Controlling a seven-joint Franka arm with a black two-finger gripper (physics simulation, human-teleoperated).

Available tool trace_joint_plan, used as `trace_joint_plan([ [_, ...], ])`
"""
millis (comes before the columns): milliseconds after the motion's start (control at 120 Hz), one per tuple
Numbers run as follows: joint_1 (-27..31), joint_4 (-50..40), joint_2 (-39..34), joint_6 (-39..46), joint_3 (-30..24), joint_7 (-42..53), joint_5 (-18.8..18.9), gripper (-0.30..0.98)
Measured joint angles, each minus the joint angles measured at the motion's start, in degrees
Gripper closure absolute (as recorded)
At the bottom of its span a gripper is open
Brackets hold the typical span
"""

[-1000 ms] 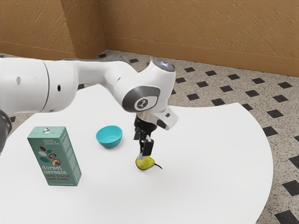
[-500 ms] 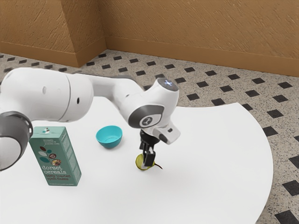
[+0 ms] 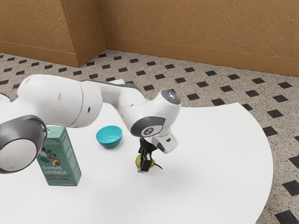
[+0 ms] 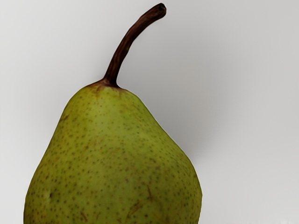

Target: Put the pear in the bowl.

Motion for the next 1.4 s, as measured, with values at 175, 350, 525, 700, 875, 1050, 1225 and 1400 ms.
trace_joint_plan([
  [175, 0.07, 1.80, 2.18, 0.07, 0.00, 1.09, 1.00, 0.00],
  [350, 0.04, 3.31, 4.19, -0.04, 0.00, 1.93, 1.30, 0.00],
  [525, 0.05, 3.39, 4.54, -0.05, 0.00, 2.55, 1.34, 0.08],
  [700, 0.05, 3.39, 4.63, -0.07, 0.00, 2.97, 1.37, 0.26],
  [875, 0.06, 3.38, 4.94, 0.11, -0.01, 3.10, 1.67, 0.32],
  [1050, 0.01, 3.38, 4.46, 0.05, -0.01, 3.10, 1.92, 0.37],
  [1225, -0.07, 3.36, 2.59, -0.36, 0.09, 2.96, 2.28, 0.47],
  [1400, 1.86, 3.34, -0.94, -0.86, 0.13, 2.72, 3.15, 0.52],
])
